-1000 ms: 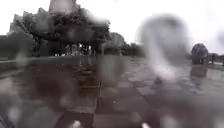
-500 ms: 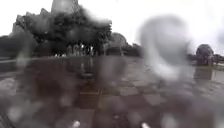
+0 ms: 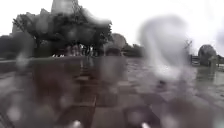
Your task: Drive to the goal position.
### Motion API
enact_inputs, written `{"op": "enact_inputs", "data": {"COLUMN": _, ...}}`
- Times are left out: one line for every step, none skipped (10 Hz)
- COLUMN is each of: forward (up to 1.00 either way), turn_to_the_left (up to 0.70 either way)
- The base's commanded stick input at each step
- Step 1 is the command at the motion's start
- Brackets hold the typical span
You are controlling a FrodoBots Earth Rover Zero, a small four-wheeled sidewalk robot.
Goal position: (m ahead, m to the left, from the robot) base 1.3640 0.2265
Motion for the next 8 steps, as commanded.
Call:
{"op": "enact_inputs", "data": {"forward": 0.7, "turn_to_the_left": 0.0}}
{"op": "enact_inputs", "data": {"forward": 0.7, "turn_to_the_left": 0.0}}
{"op": "enact_inputs", "data": {"forward": 0.7, "turn_to_the_left": 0.0}}
{"op": "enact_inputs", "data": {"forward": 0.7, "turn_to_the_left": 0.0}}
{"op": "enact_inputs", "data": {"forward": 0.7, "turn_to_the_left": 0.0}}
{"op": "enact_inputs", "data": {"forward": 0.7, "turn_to_the_left": 0.0}}
{"op": "enact_inputs", "data": {"forward": 0.7, "turn_to_the_left": 0.0}}
{"op": "enact_inputs", "data": {"forward": 0.7, "turn_to_the_left": 0.0}}
